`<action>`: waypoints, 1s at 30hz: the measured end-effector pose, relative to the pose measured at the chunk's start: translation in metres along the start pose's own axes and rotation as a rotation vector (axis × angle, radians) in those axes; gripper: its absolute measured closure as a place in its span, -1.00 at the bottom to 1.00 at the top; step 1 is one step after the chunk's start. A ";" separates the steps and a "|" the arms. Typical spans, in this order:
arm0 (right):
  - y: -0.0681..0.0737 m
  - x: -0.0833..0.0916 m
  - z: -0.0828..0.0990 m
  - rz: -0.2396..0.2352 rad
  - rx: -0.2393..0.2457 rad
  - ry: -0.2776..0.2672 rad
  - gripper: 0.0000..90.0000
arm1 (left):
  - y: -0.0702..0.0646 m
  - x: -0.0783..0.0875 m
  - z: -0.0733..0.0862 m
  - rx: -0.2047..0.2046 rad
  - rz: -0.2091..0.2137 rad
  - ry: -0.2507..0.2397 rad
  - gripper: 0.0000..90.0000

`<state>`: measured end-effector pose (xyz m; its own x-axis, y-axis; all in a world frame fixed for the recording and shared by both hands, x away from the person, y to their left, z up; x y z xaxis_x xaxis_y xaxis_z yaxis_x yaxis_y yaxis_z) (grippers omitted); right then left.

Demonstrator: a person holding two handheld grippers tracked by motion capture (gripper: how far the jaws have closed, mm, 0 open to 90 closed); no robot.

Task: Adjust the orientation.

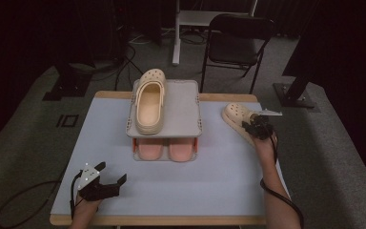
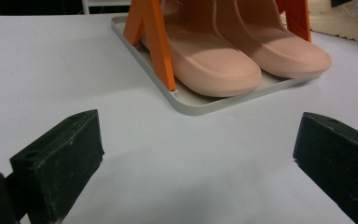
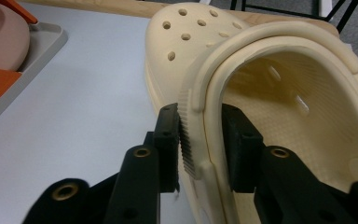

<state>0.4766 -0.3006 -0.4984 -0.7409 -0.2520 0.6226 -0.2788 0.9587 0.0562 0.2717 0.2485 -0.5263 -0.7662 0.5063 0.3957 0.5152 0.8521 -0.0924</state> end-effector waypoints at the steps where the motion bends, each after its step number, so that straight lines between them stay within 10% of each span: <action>1: 0.000 0.000 0.000 0.004 0.017 0.004 0.61 | 0.000 0.000 0.000 -0.002 -0.001 0.001 -0.97; 30: 0.061 0.054 0.016 -0.072 0.105 -0.060 0.69 | 0.000 0.002 -0.002 -0.004 -0.007 -0.010 -0.97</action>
<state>0.4103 -0.2572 -0.4738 -0.7509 -0.3305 0.5717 -0.3930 0.9194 0.0154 0.2705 0.2491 -0.5231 -0.7735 0.5016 0.3874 0.5114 0.8550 -0.0858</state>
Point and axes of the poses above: each handheld gripper's, and its own axes: x roughly backward along the jaws, z roughly out of its underside, y roughly to its left, the point moved 3 cm from there along -x, roughly forward along the jaws, and after that the axes turned 2 degrees about z, right-handed, at the moved point
